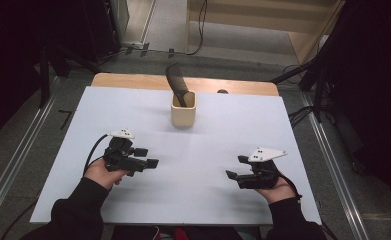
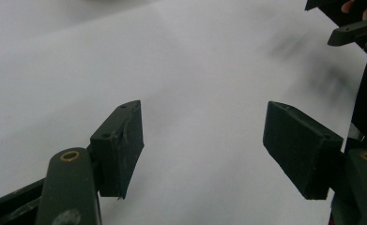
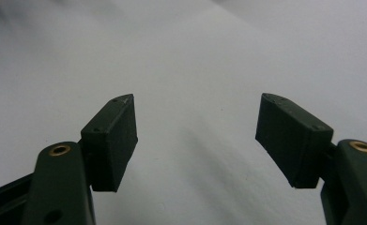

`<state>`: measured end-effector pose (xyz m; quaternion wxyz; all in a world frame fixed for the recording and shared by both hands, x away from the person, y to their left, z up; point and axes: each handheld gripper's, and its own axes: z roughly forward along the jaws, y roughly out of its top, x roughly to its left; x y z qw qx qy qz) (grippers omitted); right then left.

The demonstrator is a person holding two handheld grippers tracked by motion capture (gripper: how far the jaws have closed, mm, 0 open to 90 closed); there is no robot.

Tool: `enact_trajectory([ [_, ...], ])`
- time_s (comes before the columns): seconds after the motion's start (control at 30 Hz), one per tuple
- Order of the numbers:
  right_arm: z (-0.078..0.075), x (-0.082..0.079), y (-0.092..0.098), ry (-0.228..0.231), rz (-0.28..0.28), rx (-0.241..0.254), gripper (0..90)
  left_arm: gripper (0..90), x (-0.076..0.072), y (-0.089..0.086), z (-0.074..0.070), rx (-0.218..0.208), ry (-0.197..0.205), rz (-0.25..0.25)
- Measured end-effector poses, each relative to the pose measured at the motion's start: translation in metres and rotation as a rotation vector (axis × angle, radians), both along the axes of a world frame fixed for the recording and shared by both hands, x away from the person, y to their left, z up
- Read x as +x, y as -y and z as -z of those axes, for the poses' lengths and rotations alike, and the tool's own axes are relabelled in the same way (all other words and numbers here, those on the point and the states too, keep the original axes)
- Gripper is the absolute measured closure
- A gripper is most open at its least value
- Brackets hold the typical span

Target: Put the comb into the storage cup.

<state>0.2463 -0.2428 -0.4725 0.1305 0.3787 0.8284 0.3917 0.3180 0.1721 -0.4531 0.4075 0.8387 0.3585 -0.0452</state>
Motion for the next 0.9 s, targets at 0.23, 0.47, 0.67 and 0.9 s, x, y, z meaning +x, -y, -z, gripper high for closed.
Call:
enact_trajectory([
  [0.23, 0.0, 0.0, 0.0, -0.001, -0.001, 0.0, 27.8, 29.4, -0.009, -0.008, 0.001, 0.02, 0.013, -0.005],
  [0.47, 0.0, 0.0, 0.001, 0.002, 0.001, -0.001, 27.7, 29.4, -0.017, -0.018, 0.001, 0.031, 0.022, -0.015],
  [0.67, 0.0, 0.0, 0.0, 0.0, 0.0, -0.002, 27.7, 29.4, -0.021, -0.026, 0.002, 0.043, 0.022, -0.026],
  [0.9, 0.0, -0.001, 0.0, -0.002, -0.003, -0.004, 27.7, 29.4, -0.027, -0.035, 0.001, 0.046, 0.022, -0.035],
])
